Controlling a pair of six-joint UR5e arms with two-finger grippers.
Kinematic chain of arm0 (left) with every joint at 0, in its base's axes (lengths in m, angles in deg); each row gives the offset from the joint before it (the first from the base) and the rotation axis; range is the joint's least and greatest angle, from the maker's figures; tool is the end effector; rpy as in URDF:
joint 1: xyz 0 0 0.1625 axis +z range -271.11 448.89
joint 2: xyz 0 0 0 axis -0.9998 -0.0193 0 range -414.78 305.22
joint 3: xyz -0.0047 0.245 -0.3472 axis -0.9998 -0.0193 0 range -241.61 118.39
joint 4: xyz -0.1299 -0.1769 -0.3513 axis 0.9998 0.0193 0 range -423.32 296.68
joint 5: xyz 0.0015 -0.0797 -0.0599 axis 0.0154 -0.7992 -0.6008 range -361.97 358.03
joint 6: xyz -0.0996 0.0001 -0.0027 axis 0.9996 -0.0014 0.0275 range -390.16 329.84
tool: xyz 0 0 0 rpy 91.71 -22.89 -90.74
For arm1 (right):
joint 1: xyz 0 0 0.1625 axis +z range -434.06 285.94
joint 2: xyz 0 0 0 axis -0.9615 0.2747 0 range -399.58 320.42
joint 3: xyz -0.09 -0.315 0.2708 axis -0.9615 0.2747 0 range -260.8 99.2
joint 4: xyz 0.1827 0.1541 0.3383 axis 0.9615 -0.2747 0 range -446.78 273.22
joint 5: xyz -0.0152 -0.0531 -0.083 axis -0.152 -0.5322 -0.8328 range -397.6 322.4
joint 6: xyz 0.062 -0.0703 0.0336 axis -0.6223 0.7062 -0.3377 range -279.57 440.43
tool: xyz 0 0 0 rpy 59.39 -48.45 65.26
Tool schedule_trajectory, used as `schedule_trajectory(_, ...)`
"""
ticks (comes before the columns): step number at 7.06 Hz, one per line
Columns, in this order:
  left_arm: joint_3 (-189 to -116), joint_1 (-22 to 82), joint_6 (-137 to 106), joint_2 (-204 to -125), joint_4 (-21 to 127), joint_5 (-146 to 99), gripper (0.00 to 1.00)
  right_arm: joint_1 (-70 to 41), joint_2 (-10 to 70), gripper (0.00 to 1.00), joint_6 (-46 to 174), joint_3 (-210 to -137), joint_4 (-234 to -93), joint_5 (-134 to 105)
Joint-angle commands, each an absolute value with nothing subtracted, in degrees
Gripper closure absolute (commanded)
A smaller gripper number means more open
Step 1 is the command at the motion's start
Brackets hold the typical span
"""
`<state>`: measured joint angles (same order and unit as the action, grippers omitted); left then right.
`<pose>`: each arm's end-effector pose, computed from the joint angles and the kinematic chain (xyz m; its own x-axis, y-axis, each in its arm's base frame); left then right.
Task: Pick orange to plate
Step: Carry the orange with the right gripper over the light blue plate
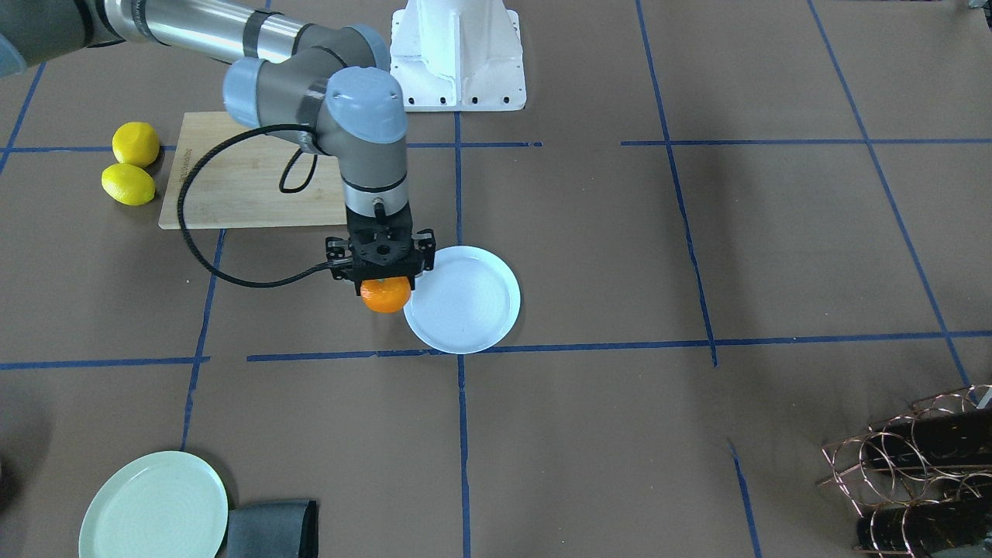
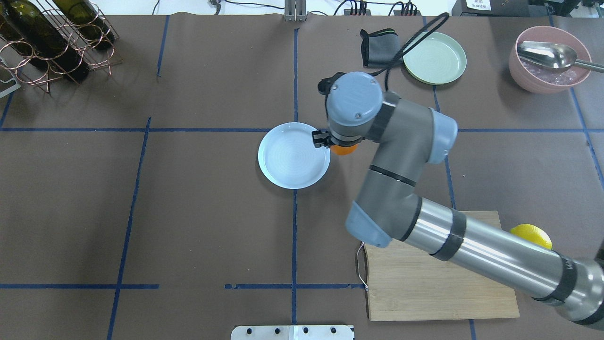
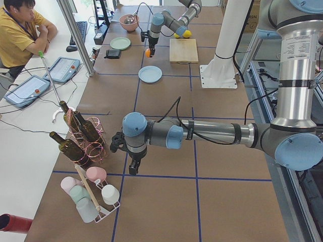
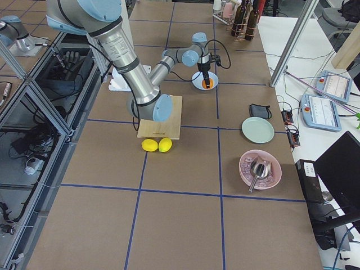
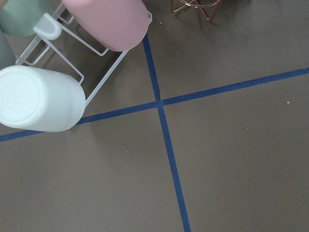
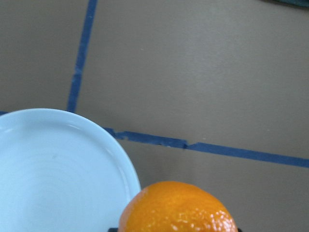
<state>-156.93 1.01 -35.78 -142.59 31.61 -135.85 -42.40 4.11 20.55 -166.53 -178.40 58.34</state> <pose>-0.0463 -0.4862 0.6229 0.7096 0.2201 -0.6693 -0.1066 0.9726 0.2068 -0.5643 -0.4925 0.2043 0.7939 -0.0968 0.6003 -0.0769 0.9633 0.2571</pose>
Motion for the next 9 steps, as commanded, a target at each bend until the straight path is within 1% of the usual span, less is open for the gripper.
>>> schedule_trajectory(1,-157.0,1.0,-35.8,-142.6,31.6,-135.9,0.0,-46.8,-6.7,0.81,14.0,-152.8,-178.8,52.8)
schedule_trajectory(2,-156.9,1.1,-35.8,-142.6,31.6,-135.9,0.0,-47.3,-7.2,0.81,13.6,-151.4,-178.9,52.3)
schedule_trajectory(4,-157.1,1.0,-36.0,-141.8,31.6,-135.9,0.0,-47.8,-7.2,0.8,13.5,-151.0,-178.8,50.5)
schedule_trajectory(5,-157.8,1.0,-36.0,-141.5,31.6,-135.9,0.0,-47.9,-7.1,0.69,13.5,-150.6,-178.7,50.3)
schedule_trajectory(6,-157.7,1.0,-36.0,-141.4,31.6,-135.9,0.0,-48.0,-7.1,0.38,13.4,-150.5,-178.6,50.4)
schedule_trajectory(7,-157.7,1.0,-36.0,-141.4,31.6,-135.9,0.0,-48.1,-7.1,0.02,10.2,-150.5,-178.5,50.4)
schedule_trajectory(8,-157.6,1.0,-36.0,-141.5,31.6,-135.9,0.0,-48.1,-7.6,0.0,9.9,-150.6,-177.9,50.4)
schedule_trajectory(9,-157.7,1.0,-36.0,-141.4,31.6,-135.9,0.0,-48.0,-7.5,0.0,10.6,-150.9,-176.9,50.7)
